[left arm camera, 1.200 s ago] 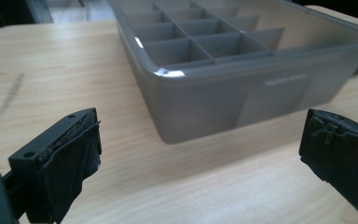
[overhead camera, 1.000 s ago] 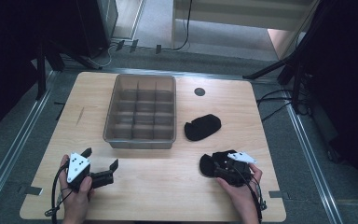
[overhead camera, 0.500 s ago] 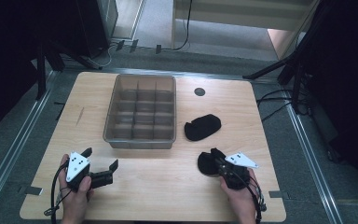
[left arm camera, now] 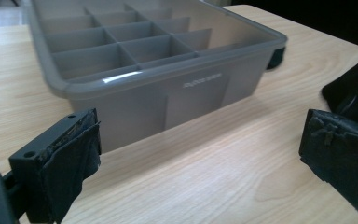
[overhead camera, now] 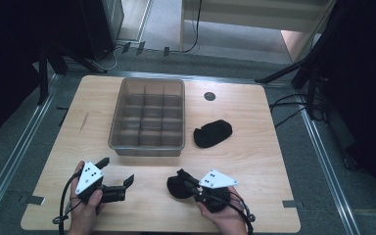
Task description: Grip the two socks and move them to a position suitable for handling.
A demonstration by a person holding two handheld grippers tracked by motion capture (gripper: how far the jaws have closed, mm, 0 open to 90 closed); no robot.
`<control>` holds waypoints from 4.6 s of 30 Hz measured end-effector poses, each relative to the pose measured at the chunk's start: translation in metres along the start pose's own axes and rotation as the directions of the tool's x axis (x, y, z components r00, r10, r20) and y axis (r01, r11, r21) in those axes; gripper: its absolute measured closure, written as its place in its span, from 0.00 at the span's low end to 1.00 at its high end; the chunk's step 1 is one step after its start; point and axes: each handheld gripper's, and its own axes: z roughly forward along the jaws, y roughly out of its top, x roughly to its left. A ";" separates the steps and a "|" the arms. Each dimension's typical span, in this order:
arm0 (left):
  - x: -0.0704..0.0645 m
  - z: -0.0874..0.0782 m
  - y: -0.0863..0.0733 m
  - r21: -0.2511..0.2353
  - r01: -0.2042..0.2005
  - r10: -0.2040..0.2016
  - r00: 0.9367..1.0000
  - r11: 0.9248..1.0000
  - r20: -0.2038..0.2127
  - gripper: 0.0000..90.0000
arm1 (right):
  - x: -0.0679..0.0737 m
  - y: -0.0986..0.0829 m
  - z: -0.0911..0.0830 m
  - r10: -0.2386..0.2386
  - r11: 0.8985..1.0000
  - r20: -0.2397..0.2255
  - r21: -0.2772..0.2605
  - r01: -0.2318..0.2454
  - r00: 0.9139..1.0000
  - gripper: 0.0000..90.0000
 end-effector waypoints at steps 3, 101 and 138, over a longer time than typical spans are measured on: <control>-0.002 0.002 0.000 0.024 -0.005 0.004 0.999 1.000 0.034 0.00 | 0.007 0.004 0.002 0.000 1.000 -0.059 -0.001 0.000 0.998 0.46; -0.008 0.017 -0.008 0.379 -0.092 0.005 0.975 0.921 0.224 0.97 | 0.015 -0.019 0.036 0.106 0.980 -0.018 0.171 -0.102 0.994 0.95; 0.031 -0.009 0.004 0.172 0.096 -0.102 0.995 0.980 0.023 0.18 | -0.138 0.048 0.043 0.194 0.964 0.444 0.076 -0.253 0.875 0.39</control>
